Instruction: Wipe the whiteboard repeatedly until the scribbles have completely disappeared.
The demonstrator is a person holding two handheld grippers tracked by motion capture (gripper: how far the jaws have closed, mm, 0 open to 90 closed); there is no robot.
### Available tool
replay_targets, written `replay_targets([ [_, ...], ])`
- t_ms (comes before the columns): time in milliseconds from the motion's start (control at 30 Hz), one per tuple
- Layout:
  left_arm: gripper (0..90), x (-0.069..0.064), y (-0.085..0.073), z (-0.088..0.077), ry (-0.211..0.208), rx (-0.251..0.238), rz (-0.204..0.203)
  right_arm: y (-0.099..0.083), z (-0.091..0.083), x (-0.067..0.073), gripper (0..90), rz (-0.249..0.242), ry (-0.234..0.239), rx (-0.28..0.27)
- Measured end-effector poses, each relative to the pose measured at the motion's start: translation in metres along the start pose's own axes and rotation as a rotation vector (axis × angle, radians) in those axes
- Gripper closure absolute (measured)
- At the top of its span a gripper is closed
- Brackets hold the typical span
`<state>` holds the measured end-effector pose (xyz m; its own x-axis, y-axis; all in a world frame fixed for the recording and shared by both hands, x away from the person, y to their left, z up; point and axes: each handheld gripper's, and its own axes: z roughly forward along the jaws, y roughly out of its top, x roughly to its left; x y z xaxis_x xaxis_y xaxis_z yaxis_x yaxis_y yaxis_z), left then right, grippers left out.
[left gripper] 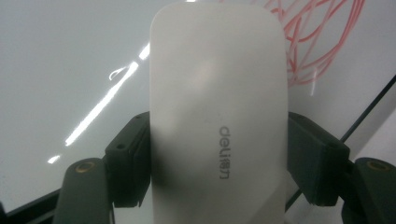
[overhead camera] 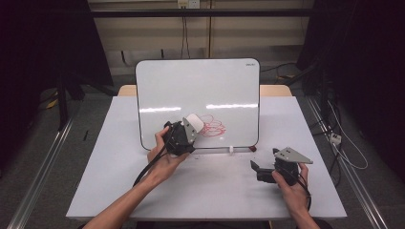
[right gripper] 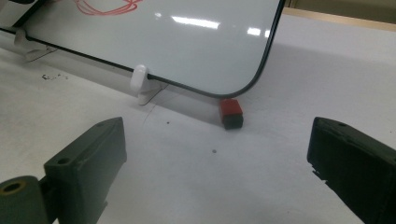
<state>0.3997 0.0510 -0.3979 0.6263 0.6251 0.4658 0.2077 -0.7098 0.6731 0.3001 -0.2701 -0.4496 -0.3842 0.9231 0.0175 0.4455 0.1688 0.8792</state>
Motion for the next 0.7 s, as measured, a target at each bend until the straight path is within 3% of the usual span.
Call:
replay_targets([
  [167, 30.6, 0.008, 0.008, 0.001, 0.009, -0.017, -0.029, 0.0, -0.001, 0.0, 4.6, 0.002, 0.0, -0.001],
  [533, 30.6, 0.024, 0.028, 0.003, 0.018, -0.018, -0.049, 0.0, -0.002, -0.001, 4.6, 0.003, -0.001, -0.005],
  [700, 30.6, 0.024, 0.032, 0.005, 0.035, -0.017, -0.047, 0.0, -0.002, -0.001, 4.6, 0.001, -0.002, -0.008],
])
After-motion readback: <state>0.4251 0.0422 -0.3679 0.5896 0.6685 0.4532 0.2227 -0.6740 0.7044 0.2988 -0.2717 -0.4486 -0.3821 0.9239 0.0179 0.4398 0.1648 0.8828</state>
